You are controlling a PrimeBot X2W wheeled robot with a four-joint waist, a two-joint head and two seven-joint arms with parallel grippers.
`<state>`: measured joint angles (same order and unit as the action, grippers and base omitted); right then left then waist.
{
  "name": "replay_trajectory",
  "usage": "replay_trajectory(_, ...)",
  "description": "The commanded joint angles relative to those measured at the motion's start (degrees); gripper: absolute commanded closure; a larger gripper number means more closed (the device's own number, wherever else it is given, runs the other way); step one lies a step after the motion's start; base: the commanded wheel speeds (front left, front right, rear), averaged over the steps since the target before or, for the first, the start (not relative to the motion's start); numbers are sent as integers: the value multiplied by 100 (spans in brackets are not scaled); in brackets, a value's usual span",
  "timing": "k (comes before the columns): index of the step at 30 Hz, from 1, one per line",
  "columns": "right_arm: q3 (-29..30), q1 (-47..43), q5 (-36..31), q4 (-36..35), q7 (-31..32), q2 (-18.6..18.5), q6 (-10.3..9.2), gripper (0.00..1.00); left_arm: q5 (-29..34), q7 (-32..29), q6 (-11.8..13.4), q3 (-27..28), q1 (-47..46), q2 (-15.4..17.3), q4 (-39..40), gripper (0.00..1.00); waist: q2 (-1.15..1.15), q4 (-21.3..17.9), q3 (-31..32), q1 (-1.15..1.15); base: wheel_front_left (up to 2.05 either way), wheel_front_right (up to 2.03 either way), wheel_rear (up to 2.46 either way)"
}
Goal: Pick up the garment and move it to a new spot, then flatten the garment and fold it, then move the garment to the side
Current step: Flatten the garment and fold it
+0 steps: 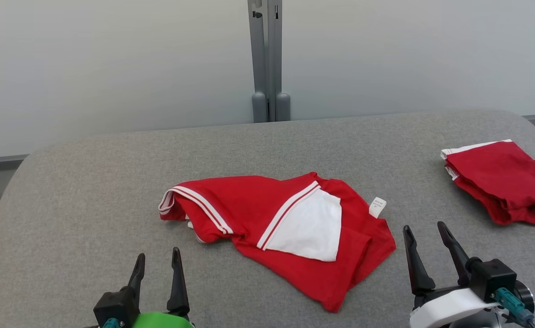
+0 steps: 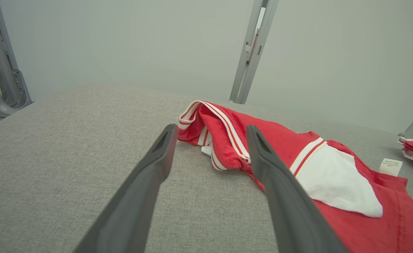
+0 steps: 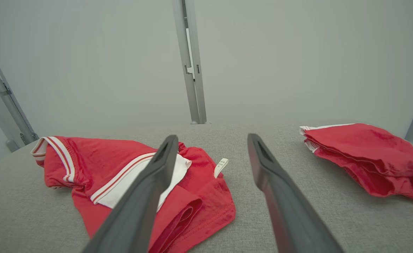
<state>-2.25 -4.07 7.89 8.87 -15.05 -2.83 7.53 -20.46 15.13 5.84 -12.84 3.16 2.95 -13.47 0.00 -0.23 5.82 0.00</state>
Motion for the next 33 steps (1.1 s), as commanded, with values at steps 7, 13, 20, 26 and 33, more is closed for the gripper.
replay_trajectory(7, 28, 56, 25, 47, -18, -12, -9, 0, 79, 1, 32, 17, 78, -2, -10, 0, 0, 18, -24, 0, 0, 0, 0)
replay_trajectory(13, 23, 84, 35, 32, -18, -12, -9, 0, 144, 1, -29, -85, 21, -3, -38, 0, 0, -12, -70, 0, 0, 0, 0)
replay_trajectory(20, 23, 137, -41, 16, -18, -12, -9, 0, 166, 1, -265, -857, -406, 2, -365, 0, 0, -186, -243, 0, 0, 0, 0)
replay_trajectory(26, -18, 260, -71, -6, -18, -12, -9, 0, 26, -24, -330, -1833, -1031, 8, -1050, 0, 0, -487, -490, 0, 0, 0, 0)
replay_trajectory(33, -24, 412, -87, -31, -18, -10, -9, 0, -381, -28, -282, -2729, -1770, 9, -1858, 0, 0, -844, -866, 0, 0, 0, 0)
